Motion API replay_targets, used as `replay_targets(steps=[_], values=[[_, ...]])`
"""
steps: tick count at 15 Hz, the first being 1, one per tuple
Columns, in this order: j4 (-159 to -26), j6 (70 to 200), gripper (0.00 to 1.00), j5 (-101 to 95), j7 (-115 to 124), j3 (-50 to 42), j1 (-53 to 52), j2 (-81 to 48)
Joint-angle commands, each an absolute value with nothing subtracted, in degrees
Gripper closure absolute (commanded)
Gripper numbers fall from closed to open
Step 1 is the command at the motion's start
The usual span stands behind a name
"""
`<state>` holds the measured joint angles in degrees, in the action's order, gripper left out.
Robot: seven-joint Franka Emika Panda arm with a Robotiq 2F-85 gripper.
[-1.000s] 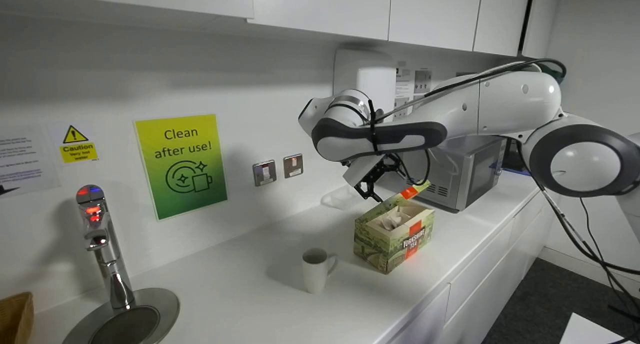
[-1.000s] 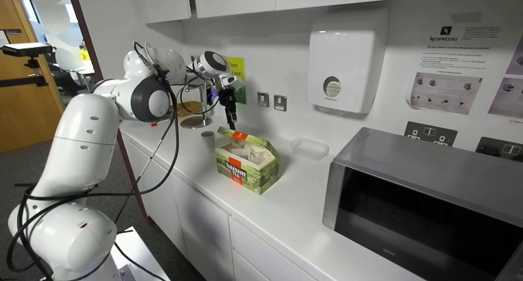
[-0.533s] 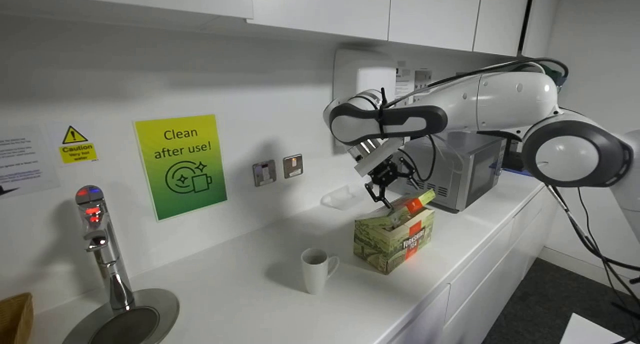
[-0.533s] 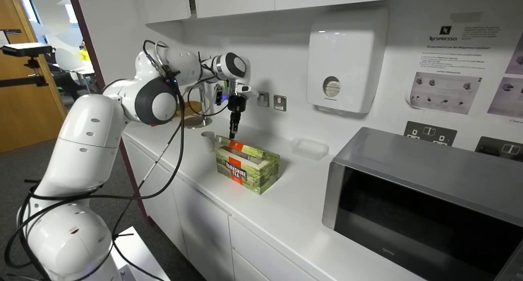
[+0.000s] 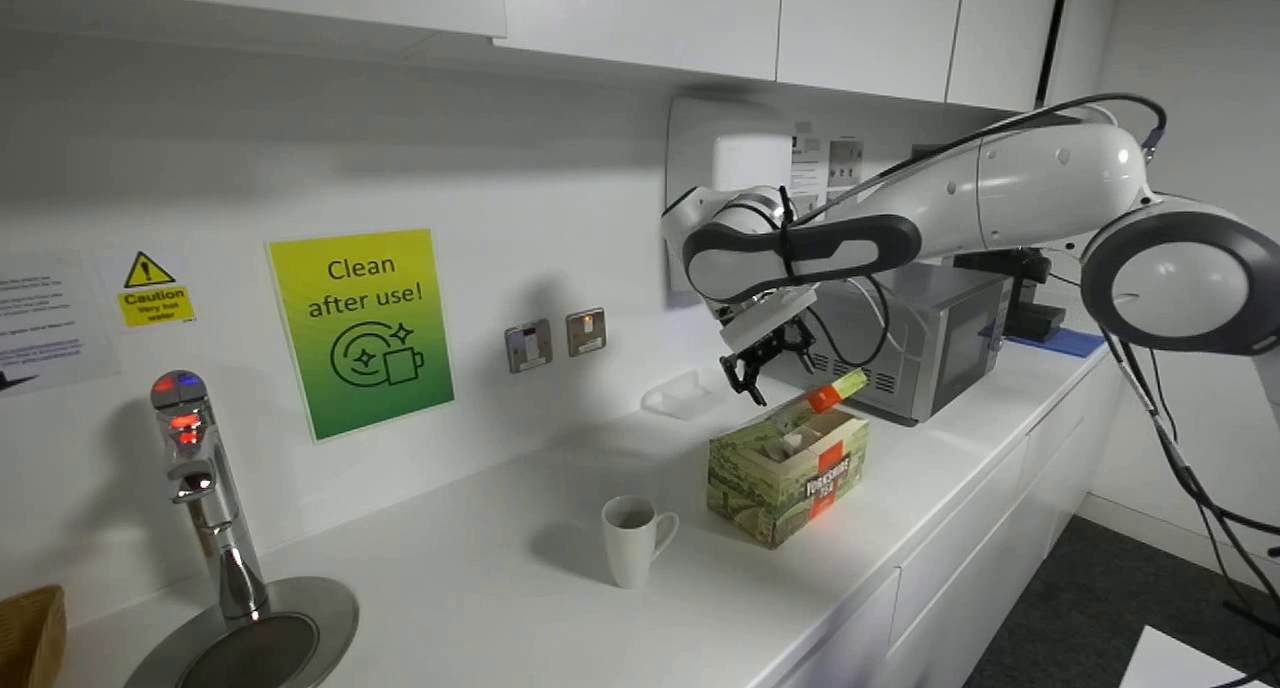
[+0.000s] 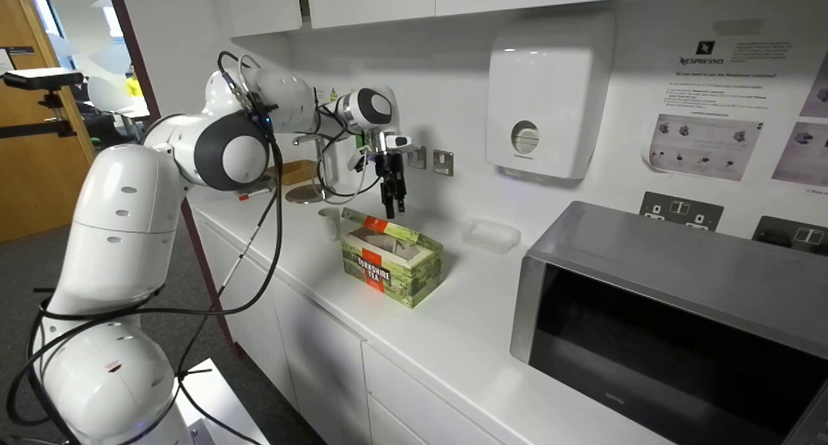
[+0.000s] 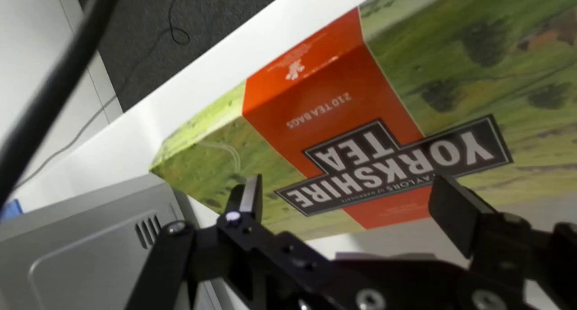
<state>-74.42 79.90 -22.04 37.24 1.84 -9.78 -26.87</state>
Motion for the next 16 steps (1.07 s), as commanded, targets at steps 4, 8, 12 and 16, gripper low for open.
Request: replay_targets(steps=[4, 8, 12, 16], values=[[-91.1, 96.8, 0.00, -15.9, 28.3, 3.1, -8.9, -13.8], [-96.4, 99.8, 0.00, -5.0, 22.1, 3.5, -7.7, -9.3], [-100.3, 99.7, 0.00, 0.2, 18.6, 3.0, -7.2, -5.9], [-102.8, 99.6, 0.00, -0.6, 18.1, 2.3, -6.1, -4.7]])
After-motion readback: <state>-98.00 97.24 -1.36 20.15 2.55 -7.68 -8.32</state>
